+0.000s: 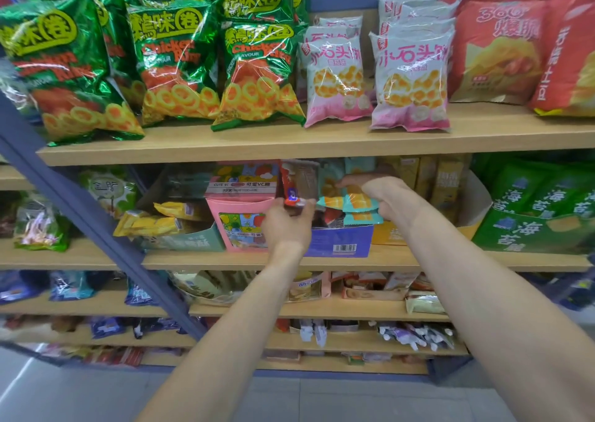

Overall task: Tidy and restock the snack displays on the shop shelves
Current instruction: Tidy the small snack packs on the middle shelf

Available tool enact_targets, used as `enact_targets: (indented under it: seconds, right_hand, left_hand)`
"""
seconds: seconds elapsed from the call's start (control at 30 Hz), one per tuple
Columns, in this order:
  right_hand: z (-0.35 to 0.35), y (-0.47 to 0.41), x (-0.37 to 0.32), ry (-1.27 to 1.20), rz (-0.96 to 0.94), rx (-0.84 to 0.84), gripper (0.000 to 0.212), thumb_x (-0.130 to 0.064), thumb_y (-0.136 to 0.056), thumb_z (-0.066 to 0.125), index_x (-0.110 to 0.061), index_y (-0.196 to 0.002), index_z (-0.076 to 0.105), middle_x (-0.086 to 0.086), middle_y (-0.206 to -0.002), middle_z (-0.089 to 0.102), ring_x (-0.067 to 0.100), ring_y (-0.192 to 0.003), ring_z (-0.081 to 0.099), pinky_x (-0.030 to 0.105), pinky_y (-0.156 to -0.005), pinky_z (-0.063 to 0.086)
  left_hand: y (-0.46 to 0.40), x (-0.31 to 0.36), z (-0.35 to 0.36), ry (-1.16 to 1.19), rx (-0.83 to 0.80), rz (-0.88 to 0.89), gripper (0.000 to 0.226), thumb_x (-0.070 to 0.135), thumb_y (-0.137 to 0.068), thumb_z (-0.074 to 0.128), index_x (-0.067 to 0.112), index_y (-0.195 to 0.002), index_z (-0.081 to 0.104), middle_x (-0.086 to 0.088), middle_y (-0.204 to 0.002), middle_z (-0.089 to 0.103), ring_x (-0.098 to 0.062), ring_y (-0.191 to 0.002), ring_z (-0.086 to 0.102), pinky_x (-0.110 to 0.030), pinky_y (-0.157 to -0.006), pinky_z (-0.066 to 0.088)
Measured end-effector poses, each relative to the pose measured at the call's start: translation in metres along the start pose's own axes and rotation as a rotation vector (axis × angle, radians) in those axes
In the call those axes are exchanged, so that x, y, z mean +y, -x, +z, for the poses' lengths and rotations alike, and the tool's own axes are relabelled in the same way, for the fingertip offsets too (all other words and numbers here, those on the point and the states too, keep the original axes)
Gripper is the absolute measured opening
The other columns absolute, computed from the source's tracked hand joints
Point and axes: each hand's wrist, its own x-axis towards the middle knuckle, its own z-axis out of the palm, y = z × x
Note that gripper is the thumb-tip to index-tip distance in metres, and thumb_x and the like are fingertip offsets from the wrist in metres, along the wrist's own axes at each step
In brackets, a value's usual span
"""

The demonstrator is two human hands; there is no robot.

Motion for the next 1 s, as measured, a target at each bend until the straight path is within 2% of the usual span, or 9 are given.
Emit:
enact_targets:
  seconds: [0.07, 0.13, 0.3, 0.37, 0.43, 0.57, 0.67, 0.8, 1.0]
  right_hand:
    - [0.003, 0.002, -0.002, -0.015, 0.016, -0.016, 0.035, -0.028, -0.082, 0.082, -0.012, -0.105, 0.062, 0.002, -0.084, 0.059, 0.013, -0.07, 0.053, 0.024, -0.052, 0.042]
    - [0.006, 0.003, -0.001, -0.033, 0.023, -0.006, 0.046, -0.03, -0.075, 0.086, -0.01, -0.111, 0.068, 0.007, -0.096, 0.07, 0.017, -0.074, 0.062, 0.023, -0.052, 0.047]
    - [0.001, 0.017, 0.006, -0.101, 0.011, -0.014, 0.047, -0.028, -0.068, 0.093, -0.009, -0.105, 0.071, 0.008, -0.078, 0.078, 0.02, -0.065, 0.076, 0.03, -0.053, 0.059]
    - [-0.002, 0.028, 0.011, -0.098, -0.024, -0.018, 0.051, -0.028, -0.067, 0.094, -0.008, -0.106, 0.068, 0.007, -0.075, 0.077, 0.019, -0.066, 0.076, 0.032, -0.055, 0.061]
    - [-0.004, 0.04, 0.017, -0.088, -0.049, -0.049, 0.059, -0.028, -0.064, 0.095, -0.008, -0.11, 0.064, 0.01, -0.08, 0.078, 0.021, -0.069, 0.077, 0.037, -0.059, 0.062]
    - [-0.003, 0.071, 0.032, -0.077, -0.061, -0.209, 0.045, -0.02, -0.069, 0.092, -0.009, -0.106, 0.07, 0.01, -0.085, 0.079, 0.026, -0.075, 0.077, 0.044, -0.064, 0.063]
    - [-0.002, 0.088, 0.046, -0.166, -0.072, -0.324, 0.039, -0.021, -0.078, 0.086, -0.01, -0.111, 0.072, 0.011, -0.094, 0.079, 0.03, -0.083, 0.077, 0.047, -0.071, 0.063]
    - [-0.004, 0.099, 0.055, -0.366, 0.001, -0.311, 0.027, -0.032, -0.089, 0.075, -0.012, -0.107, 0.069, 0.01, -0.09, 0.079, 0.025, -0.073, 0.077, 0.035, -0.056, 0.061]
    - [0.007, 0.109, 0.058, -0.49, 0.041, -0.426, 0.03, -0.025, -0.095, 0.057, -0.014, -0.12, 0.068, 0.012, -0.108, 0.077, 0.036, -0.101, 0.073, 0.054, -0.09, 0.058]
  left_hand:
    - [-0.011, 0.002, 0.005, -0.039, -0.102, -0.043, 0.02, 0.031, -0.098, 0.065, 0.012, -0.095, 0.067, -0.006, -0.093, 0.077, -0.025, -0.09, 0.075, -0.046, -0.081, 0.061]
    - [-0.02, 0.005, 0.005, -0.126, -0.126, -0.023, 0.021, 0.026, -0.102, 0.058, 0.01, -0.088, 0.062, -0.011, -0.088, 0.075, -0.029, -0.082, 0.076, -0.048, -0.074, 0.061]
    - [-0.01, 0.008, 0.0, -0.486, 0.059, 0.182, 0.029, 0.032, -0.1, 0.065, 0.007, -0.087, 0.066, -0.005, -0.076, 0.069, -0.024, -0.077, 0.068, -0.034, -0.065, 0.045]
    - [0.006, 0.006, -0.007, -0.366, 0.099, 0.269, 0.034, 0.04, -0.103, 0.058, 0.009, -0.106, 0.07, 0.002, -0.072, 0.069, -0.018, -0.074, 0.07, -0.032, -0.066, 0.048]
    - [0.023, 0.009, -0.014, -0.032, 0.042, 0.225, 0.036, 0.052, -0.103, 0.053, 0.021, -0.113, 0.07, 0.005, -0.081, 0.074, -0.012, -0.079, 0.073, -0.035, -0.073, 0.058]
    - [0.047, 0.031, -0.023, 0.576, -0.349, -0.351, 0.034, 0.047, -0.1, 0.061, 0.019, -0.116, 0.072, -0.003, -0.102, 0.08, -0.019, -0.094, 0.078, -0.036, -0.081, 0.06]
    - [0.054, 0.028, -0.029, 0.652, -0.438, -0.528, 0.036, 0.039, -0.098, 0.065, 0.015, -0.124, 0.071, -0.012, -0.11, 0.078, -0.032, -0.1, 0.076, -0.049, -0.091, 0.059]
    - [0.064, 0.019, -0.036, 0.729, -0.448, -0.574, 0.035, 0.031, -0.1, 0.063, 0.016, -0.13, 0.067, -0.012, -0.117, 0.076, -0.035, -0.107, 0.074, -0.057, -0.102, 0.053]
    - [0.087, 0.022, -0.046, 0.826, -0.404, -0.503, 0.039, 0.036, -0.105, 0.05, 0.015, -0.133, 0.065, -0.013, -0.124, 0.073, -0.035, -0.115, 0.07, -0.057, -0.106, 0.05]
